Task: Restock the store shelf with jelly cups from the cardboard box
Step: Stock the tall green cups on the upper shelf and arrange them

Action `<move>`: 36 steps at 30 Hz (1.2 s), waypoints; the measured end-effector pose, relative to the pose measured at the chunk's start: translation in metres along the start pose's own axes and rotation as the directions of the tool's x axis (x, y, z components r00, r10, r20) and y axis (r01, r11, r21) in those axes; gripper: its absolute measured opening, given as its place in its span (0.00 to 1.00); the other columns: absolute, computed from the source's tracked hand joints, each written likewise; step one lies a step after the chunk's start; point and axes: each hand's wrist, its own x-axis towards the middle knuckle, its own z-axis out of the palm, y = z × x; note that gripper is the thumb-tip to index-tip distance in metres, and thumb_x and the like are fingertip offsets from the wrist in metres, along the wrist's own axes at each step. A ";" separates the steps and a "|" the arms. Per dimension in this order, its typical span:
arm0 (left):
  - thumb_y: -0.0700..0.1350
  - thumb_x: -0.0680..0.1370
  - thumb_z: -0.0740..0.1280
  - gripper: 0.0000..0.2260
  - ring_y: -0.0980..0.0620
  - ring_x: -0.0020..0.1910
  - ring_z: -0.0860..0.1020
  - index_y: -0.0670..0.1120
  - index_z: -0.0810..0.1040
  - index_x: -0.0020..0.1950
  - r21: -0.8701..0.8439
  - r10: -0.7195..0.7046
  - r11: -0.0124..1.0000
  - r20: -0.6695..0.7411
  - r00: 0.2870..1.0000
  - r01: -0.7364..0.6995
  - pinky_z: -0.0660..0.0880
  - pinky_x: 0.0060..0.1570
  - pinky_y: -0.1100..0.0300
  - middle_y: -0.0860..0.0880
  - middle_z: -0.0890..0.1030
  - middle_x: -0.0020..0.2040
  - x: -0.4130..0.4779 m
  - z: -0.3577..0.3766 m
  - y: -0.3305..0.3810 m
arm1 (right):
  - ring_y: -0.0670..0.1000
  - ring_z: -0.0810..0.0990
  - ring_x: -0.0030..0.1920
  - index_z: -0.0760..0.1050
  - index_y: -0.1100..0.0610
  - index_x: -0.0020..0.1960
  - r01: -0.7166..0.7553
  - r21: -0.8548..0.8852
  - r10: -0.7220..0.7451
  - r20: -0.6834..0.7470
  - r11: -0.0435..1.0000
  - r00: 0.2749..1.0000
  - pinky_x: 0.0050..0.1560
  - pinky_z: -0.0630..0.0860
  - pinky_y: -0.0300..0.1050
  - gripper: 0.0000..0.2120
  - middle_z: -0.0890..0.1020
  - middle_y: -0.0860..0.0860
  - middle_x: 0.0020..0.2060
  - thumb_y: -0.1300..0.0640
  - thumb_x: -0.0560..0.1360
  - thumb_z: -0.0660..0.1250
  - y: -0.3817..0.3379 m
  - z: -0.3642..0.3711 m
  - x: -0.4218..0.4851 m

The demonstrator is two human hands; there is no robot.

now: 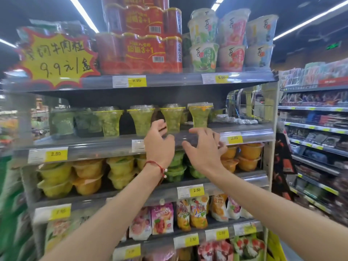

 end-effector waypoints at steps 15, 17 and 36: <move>0.35 0.77 0.66 0.12 0.58 0.49 0.80 0.52 0.78 0.51 0.248 -0.356 0.912 0.079 0.931 0.328 0.73 0.44 0.71 0.54 0.82 0.49 -0.179 -0.201 -0.138 | 0.46 0.76 0.57 0.79 0.46 0.52 -0.219 0.361 0.023 0.475 0.907 0.880 0.54 0.73 0.36 0.06 0.79 0.43 0.52 0.57 0.79 0.68 -0.039 0.113 -0.221; 0.36 0.78 0.65 0.10 0.58 0.51 0.79 0.50 0.79 0.53 0.273 -0.439 0.870 0.054 0.897 0.410 0.74 0.47 0.70 0.55 0.81 0.49 -0.211 -0.232 -0.157 | 0.43 0.76 0.55 0.80 0.49 0.54 -0.250 0.350 0.014 0.556 0.903 0.831 0.50 0.71 0.29 0.08 0.80 0.42 0.53 0.60 0.80 0.66 -0.046 0.136 -0.255; 0.32 0.73 0.65 0.12 0.47 0.46 0.83 0.48 0.81 0.46 -0.102 -0.788 0.243 -0.600 0.135 0.965 0.78 0.55 0.50 0.47 0.84 0.45 -0.484 -0.393 -0.294 | 0.50 0.83 0.48 0.81 0.53 0.49 -0.360 0.117 -0.123 0.992 0.926 0.005 0.55 0.77 0.40 0.09 0.85 0.50 0.45 0.66 0.77 0.69 -0.021 0.347 -0.522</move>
